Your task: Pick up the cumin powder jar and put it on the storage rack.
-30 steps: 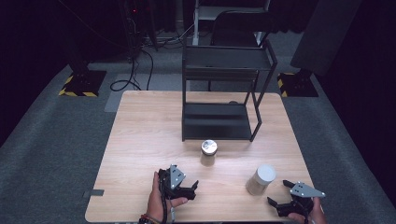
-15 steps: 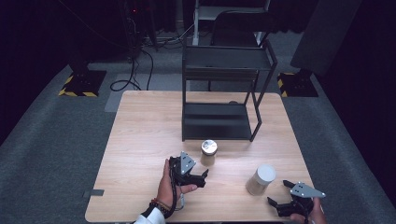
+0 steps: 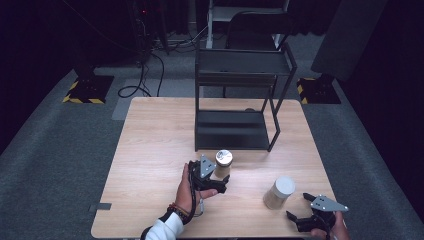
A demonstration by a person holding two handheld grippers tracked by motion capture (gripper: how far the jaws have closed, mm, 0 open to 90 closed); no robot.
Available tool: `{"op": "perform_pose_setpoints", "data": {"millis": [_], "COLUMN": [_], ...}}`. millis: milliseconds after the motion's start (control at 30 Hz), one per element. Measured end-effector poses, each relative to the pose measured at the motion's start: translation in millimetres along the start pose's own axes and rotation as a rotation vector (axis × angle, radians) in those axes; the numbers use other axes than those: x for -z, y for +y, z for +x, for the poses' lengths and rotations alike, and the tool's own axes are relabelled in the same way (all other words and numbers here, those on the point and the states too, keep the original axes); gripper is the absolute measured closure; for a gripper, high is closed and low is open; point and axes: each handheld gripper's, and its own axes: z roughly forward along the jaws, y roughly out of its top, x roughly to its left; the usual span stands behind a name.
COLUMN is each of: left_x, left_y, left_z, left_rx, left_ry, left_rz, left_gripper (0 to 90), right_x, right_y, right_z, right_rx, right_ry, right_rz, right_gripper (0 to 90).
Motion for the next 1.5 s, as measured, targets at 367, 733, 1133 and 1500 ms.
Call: {"op": "perform_pose_setpoints", "data": {"millis": [367,733,1133,1500], "left_x": [-19.5,-29.9,-31.1,-24.7], "left_y": [8.0,3.5,3.2,33.2], "left_z": [12.2,15.8,19.4,16.1], "left_rx": [0.001,-0.003,0.002,0.041], "left_ry": [-0.051,-0.061,-0.062,-0.005], "left_rz": [-0.036,-0.056,-0.067,-0.032], "left_gripper": [9.9,26.0,31.1,31.2], "right_x": [0.2,0.2,0.0,0.0], "right_y": [-0.5,-0.6,-0.8,-0.7], "right_z": [1.0,1.9,2.3,2.1], "right_rx": [-0.003,-0.007,-0.01,-0.01], "right_ry": [-0.005,-0.011,-0.015,-0.014], "right_rz": [-0.001,-0.002,-0.003,-0.003], "right_gripper": [0.0,0.0,0.0,0.0]}}
